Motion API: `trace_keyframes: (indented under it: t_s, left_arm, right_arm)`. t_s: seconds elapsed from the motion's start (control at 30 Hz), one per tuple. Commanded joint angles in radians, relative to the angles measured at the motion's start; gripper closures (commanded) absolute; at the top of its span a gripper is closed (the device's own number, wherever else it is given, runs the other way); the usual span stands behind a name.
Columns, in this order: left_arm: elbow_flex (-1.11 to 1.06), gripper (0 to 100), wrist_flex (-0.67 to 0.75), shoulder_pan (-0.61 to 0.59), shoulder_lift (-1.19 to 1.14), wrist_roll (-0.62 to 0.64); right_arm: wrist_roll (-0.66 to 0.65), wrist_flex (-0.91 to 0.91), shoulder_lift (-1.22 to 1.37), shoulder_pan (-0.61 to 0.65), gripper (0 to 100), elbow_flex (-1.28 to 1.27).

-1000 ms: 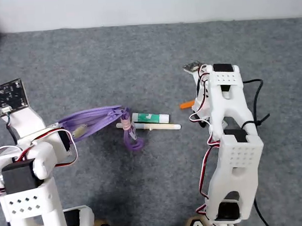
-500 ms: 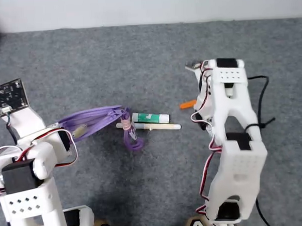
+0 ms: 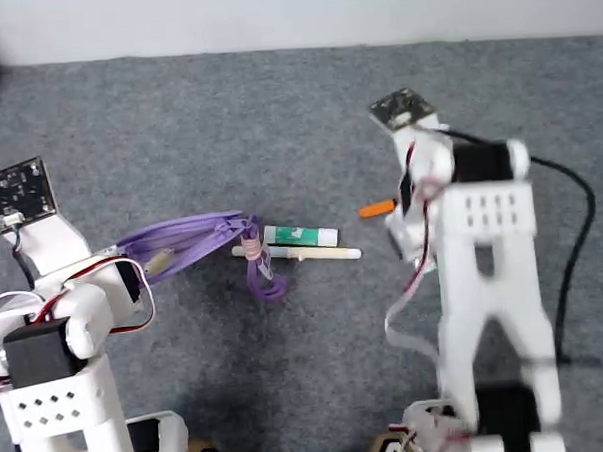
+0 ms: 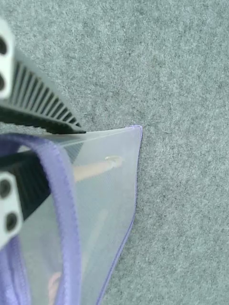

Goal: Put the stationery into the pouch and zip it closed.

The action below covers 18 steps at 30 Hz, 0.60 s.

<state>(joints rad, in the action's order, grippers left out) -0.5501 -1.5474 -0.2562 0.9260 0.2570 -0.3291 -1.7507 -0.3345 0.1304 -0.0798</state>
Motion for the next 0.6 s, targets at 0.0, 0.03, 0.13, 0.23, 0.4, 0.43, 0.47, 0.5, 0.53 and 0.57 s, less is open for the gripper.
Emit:
trace_keyframes:
  t_s: [0.0, 0.03, 0.13, 0.23, 0.4, 0.43, 0.47, 0.5, 0.53, 0.57]
  left_arm:
    - [0.031, 99, 0.014, 0.003, -0.006, 0.011]
    - [0.031, 99, 0.014, 0.008, -0.006, 0.011]
    - [0.031, 99, 0.002, 0.063, -0.006, 0.011]
    - [0.031, 99, -0.005, 0.118, -0.006, 0.011]
    - [0.031, 99, 0.0, 0.123, -0.006, 0.011]
    - [0.031, 99, 0.0, 0.124, -0.006, 0.011]
    - [0.031, 99, 0.0, 0.124, -0.006, 0.011]
    - [0.031, 99, 0.0, 0.124, -0.006, 0.011]
    - [0.031, 99, 0.0, 0.124, -0.006, 0.011]
    - [0.031, 99, 0.0, 0.124, -0.006, 0.011]
  right_arm:
    - [0.117, -0.008, -0.283, 0.117, 99.1, -0.101]
    - [0.152, 0.004, -0.34, 0.148, 99.1, -0.133]
    - [0.255, 0.062, -0.486, 0.24, 99.1, -0.212]
    - [0.342, 0.154, -0.604, 0.317, 99.1, -0.288]
    - [0.46, 0.351, -0.727, 0.423, 99.1, -0.359]
    - [0.474, 0.398, -0.746, 0.447, 99.1, -0.371]
    - [0.482, 0.447, -0.763, 0.473, 99.1, -0.384]
    - [0.483, 0.498, -0.78, 0.499, 99.1, -0.397]
    - [0.483, 0.552, -0.794, 0.519, 99.1, -0.419]
    - [0.483, 0.613, -0.806, 0.536, 99.1, -0.442]
